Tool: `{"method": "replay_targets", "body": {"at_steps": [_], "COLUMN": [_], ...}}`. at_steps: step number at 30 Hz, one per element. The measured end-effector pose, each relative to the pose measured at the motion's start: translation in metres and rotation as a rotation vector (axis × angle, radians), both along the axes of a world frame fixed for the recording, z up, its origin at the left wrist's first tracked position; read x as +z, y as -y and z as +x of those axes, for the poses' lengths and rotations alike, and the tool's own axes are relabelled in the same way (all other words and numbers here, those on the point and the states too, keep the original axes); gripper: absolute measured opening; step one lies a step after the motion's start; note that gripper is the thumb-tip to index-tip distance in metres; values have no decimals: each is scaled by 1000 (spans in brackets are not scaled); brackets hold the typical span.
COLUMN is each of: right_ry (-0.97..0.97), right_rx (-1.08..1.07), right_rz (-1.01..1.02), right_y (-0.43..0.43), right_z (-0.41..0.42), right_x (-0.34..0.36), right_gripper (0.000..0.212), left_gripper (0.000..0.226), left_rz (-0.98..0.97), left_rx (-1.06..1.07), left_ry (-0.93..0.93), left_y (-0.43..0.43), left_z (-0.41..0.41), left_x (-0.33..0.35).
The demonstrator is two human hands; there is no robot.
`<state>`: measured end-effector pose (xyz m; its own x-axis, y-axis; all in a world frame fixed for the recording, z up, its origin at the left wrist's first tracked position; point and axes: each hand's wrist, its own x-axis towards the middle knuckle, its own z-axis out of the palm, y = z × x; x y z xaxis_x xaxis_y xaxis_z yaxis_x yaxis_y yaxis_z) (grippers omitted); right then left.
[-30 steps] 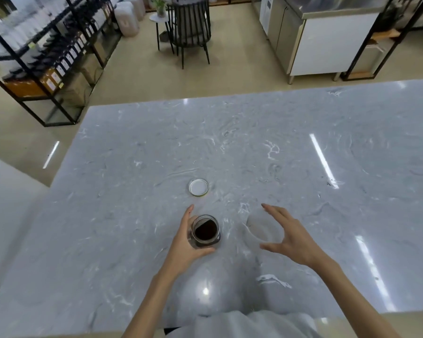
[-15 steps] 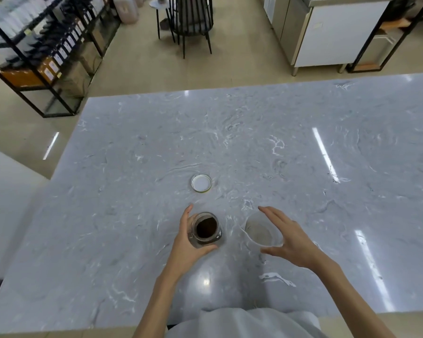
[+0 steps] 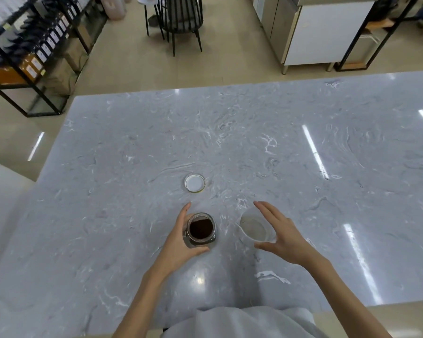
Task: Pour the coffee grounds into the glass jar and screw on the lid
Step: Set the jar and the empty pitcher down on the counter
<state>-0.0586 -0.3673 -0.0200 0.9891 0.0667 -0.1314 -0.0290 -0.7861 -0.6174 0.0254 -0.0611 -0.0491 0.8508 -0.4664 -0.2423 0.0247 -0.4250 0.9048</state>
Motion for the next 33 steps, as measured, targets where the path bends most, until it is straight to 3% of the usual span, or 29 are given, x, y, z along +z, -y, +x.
{"method": "replay_targets", "body": {"at_steps": [7, 21, 26, 31, 33], "right_ry": [-18, -108, -45, -95, -169], "right_rx": [-29, 16, -162, -88, -9], "right_rz": [34, -149, 125, -16, -119], "right_y": [4, 1, -12, -57, -81], "right_z": [3, -1, 24, 128, 172], "right_x": [-6, 21, 60, 78, 65], "right_gripper": [104, 124, 91, 57, 55], "left_gripper": [129, 122, 117, 122, 124], "left_rz": [13, 74, 108, 153, 148], "left_rx": [17, -16, -50, -95, -108], "left_ry": [-37, -44, -17, -17, -9], "left_y": [-1, -1, -2, -3, -2], "left_z": [1, 1, 7, 12, 13], "left_x": [1, 10, 7, 2, -1]}}
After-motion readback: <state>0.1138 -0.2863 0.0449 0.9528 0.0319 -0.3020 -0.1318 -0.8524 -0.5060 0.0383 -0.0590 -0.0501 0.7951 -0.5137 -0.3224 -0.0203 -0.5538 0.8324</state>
